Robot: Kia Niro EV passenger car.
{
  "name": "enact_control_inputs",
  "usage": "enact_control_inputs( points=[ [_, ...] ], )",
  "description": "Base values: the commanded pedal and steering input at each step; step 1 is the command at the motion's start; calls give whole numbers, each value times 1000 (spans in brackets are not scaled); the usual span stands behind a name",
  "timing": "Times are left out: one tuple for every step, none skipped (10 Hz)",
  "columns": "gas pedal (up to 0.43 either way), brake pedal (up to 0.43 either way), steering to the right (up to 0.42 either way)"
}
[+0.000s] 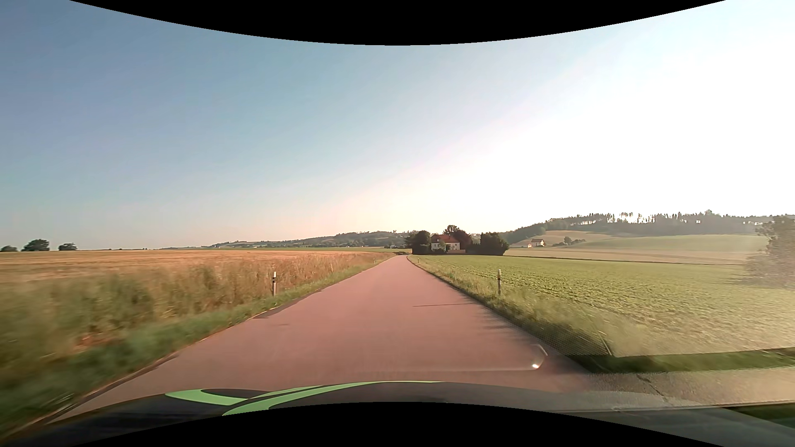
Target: Follow the waypoints while adhering to traffic rules and regulations
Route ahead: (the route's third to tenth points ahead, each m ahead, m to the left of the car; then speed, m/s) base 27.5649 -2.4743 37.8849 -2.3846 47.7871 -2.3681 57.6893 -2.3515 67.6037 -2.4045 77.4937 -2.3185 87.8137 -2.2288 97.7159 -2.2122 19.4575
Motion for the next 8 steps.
enact_control_inputs(
  points=[
    [118,0,0],
    [130,0,0],
    [130,0,0],
    [130,0,0],
    [130,0,-1],
    [130,0,-8],
    [130,0,-8],
    [130,0,-8]
  ],
)
